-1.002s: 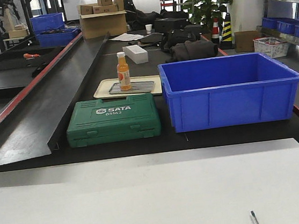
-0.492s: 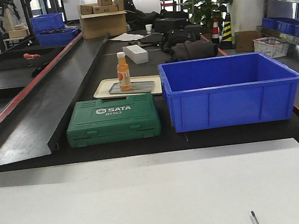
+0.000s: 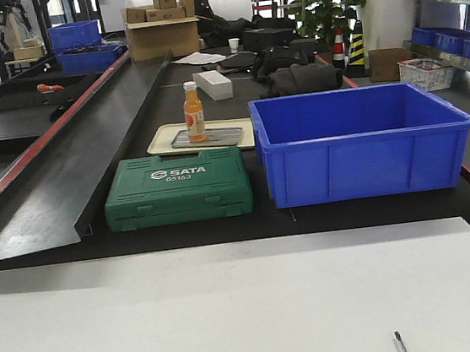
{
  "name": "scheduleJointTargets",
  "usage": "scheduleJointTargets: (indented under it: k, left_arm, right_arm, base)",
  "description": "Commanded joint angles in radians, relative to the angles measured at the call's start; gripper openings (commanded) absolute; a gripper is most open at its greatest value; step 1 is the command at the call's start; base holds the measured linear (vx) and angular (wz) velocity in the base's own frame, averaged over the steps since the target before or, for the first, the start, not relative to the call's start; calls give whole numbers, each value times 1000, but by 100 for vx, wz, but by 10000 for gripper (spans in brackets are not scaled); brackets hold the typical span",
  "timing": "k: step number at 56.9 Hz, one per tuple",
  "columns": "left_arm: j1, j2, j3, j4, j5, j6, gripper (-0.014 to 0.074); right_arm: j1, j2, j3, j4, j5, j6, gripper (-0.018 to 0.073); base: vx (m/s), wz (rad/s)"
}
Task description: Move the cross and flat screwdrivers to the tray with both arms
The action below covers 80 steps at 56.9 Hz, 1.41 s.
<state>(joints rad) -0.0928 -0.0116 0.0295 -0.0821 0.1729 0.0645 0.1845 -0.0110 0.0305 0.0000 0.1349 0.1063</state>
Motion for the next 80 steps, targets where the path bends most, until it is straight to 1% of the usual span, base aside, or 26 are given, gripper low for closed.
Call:
scheduleJointTargets:
  k: [1, 4, 10, 12, 15, 17, 20, 23, 26, 30, 31, 39, 42, 48, 54, 59, 63, 68, 73, 76, 78, 80]
  left_arm:
    - [3, -13, -31, -1, -142, -8, 0]
    - [3, -13, -38, -1, -188, -7, 0]
    - [3, -13, -39, -3, -337, -16, 0]
    - [3, -13, -46, -3, -398, -37, 0]
    - [3, -13, -72, -6, -419, -84, 0]
    - [3, -12, -109, -6, -400, -113, 0]
    - [3, -8, -166, -1, -340, -113, 0]
    - [3, 15, -241, 2, -285, -90, 0]
    - [3, 59, -316, 2, -233, -47, 0]
    - [3, 158, -433, 2, -173, -6, 0]
    - [3, 195, -469, 2, -173, -1, 0]
    - [3, 464, -695, -2, -80, -2, 0]
    - [3, 560, -760, -2, -58, -2, 0]
    - [3, 698, -828, -2, -51, -3, 0]
    - [3, 793, -838, -2, -64, -6, 1]
    - [3, 839, -838, -2, -62, -6, 8]
    - [3, 863, -838, -2, -62, -6, 30]
    - [3, 872, -838, -2, -61, -7, 87]
    - [3, 872, -838, -2, -61, -7, 172]
    - [3, 872, -838, -2, -61, -7, 230]
    - [3, 872, -838, -2, -60, -7, 283]
    - [3, 872, -838, -2, -59, -8, 326]
  right_arm:
    - [-7, -6, 7, -13, -121, -5, -8]
    - [-7, -6, 5, -14, -146, -5, -8]
    - [-7, -6, -13, -14, -191, -5, -8]
    - [-7, -6, -26, -14, -194, -5, -8]
    - [-7, -6, -74, -14, -188, -5, -8]
    - [-7, -5, -112, -14, -177, -8, -8]
    - [-7, 2, -180, -15, -160, -10, -8]
    - [-7, 34, -270, -21, -142, -13, -8]
    - [-7, 86, -371, -24, -135, -17, -8]
    - [-7, 197, -509, -32, -125, -34, -8]
    - [-7, 237, -538, -38, -116, -43, -8]
    - [-7, 513, -795, -44, -63, -106, -8]
    - [-7, 606, -877, -43, -60, -106, -8]
    - [-7, 731, -955, -42, -46, -106, -8]
    - [-7, 827, -971, -40, -37, -106, -8]
    - [-7, 882, -970, -40, -27, -106, -5]
    - [-7, 908, -970, -40, -9, -106, 7]
    - [-7, 922, -970, -40, 7, -106, 57]
    - [-7, 923, -970, -40, 27, -106, 150]
    - [-7, 923, -970, -40, 32, -106, 232]
    - [-7, 923, -970, -40, 34, -106, 291]
    - [-7, 923, -970, -40, 35, -106, 368]
  base:
    - [0, 0]
    - [0, 0]
    - [0, 0]
    - [0, 0]
    - [0, 0]
    - [0, 0]
    - [0, 0]
    - [0, 0]
    - [0, 0]
    - [0, 0]
    - [0, 0]
    - [0, 0]
    - [0, 0]
    - [0, 0]
    - [0, 0]
    - [0, 0]
    - [0, 0]
    - [0, 0]
    - [0, 0]
    - [0, 0]
    - [0, 0]
    - [0, 0]
